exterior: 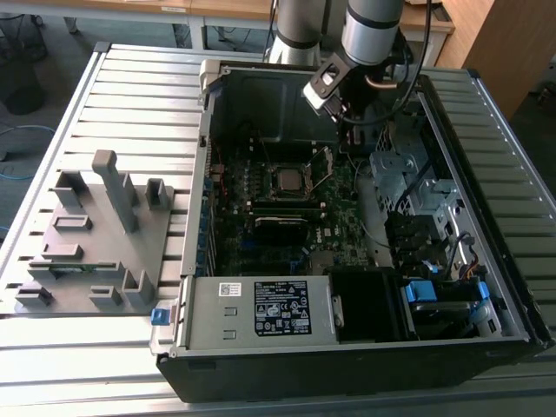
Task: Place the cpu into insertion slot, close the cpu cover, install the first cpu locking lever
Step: 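Place the cpu into insertion slot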
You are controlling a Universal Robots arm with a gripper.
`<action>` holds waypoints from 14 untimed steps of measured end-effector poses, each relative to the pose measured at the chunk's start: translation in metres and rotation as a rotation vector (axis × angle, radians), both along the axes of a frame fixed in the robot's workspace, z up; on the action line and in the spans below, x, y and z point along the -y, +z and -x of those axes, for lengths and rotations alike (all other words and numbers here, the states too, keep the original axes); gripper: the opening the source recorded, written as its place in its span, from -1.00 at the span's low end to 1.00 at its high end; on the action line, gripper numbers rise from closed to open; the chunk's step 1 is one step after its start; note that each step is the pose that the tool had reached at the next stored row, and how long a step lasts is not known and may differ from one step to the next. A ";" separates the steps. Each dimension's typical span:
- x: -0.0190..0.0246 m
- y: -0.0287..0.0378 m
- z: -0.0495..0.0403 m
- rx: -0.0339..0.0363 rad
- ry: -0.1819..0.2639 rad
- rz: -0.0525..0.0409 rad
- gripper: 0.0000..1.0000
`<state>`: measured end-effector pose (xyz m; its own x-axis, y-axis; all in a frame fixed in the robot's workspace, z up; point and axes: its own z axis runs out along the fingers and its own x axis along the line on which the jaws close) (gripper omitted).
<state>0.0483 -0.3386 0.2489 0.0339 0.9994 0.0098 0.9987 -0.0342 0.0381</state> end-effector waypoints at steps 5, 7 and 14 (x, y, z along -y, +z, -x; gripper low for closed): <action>0.0000 -0.0032 0.0000 0.0001 0.000 -0.0001 -0.80; 0.0000 -0.0032 0.0000 -0.0001 0.000 0.0003 -0.80; 0.0000 -0.0035 0.0021 0.0001 0.000 -0.0053 -0.80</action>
<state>0.0462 -0.3386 0.2454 0.0339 0.9993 0.0151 0.9987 -0.0345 0.0380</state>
